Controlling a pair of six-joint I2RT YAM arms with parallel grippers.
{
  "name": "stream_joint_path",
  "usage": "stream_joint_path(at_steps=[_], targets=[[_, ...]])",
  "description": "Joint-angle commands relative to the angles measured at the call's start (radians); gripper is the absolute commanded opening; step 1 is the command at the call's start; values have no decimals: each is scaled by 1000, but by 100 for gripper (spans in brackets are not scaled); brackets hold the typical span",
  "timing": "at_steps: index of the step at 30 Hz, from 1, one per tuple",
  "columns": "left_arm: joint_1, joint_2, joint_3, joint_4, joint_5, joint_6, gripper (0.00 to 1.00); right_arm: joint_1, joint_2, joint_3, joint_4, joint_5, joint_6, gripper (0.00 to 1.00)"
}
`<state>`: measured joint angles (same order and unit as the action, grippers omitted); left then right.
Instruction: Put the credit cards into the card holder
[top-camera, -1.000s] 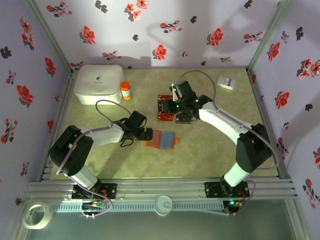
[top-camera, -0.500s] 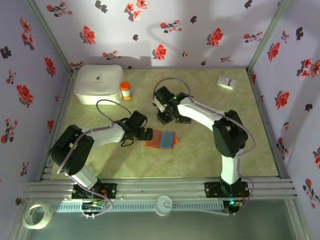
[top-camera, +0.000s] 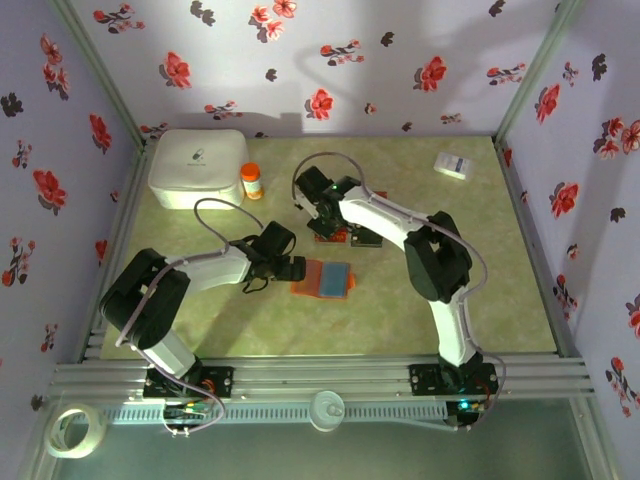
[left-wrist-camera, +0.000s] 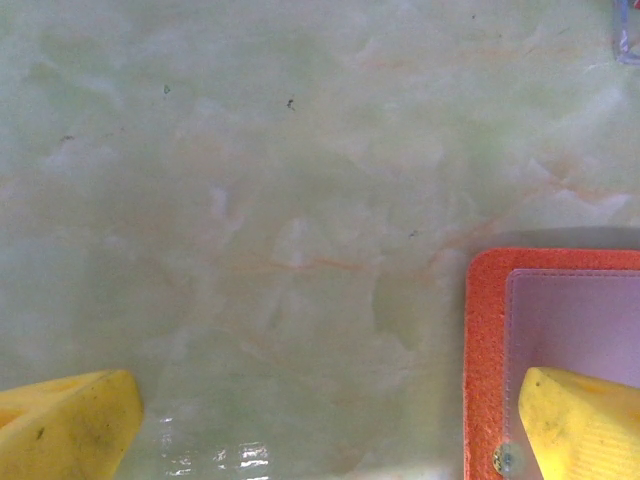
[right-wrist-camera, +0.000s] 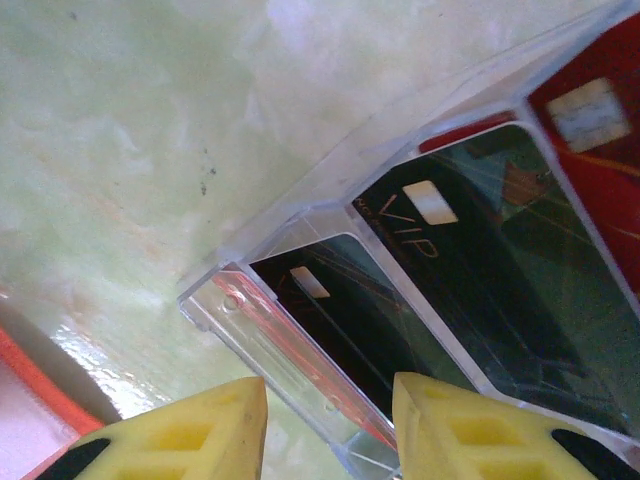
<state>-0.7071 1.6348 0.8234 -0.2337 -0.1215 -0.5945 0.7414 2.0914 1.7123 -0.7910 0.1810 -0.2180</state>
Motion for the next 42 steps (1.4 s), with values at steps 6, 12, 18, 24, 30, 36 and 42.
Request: stream_joint_path(at_steps=[6, 12, 18, 24, 30, 36, 42], targets=[[5, 79, -42, -53, 33, 0, 100, -1, 53, 39, -59, 53, -52, 36], [3, 78, -43, -50, 34, -6, 100, -1, 61, 41, -69, 53, -58, 26], [-2, 79, -42, -51, 35, -8, 100, -7, 57, 37, -74, 70, -68, 15], [-5, 76, -45, -50, 35, -9, 100, -23, 43, 23, -71, 83, -70, 10], [-6, 76, -46, -49, 35, -11, 100, -30, 22, 19, -68, 74, -75, 9], [-6, 71, -49, -53, 34, -9, 100, -28, -16, 45, -71, 37, -83, 1], [-6, 66, -52, -53, 32, -13, 100, -19, -98, 57, -58, -39, -52, 0]])
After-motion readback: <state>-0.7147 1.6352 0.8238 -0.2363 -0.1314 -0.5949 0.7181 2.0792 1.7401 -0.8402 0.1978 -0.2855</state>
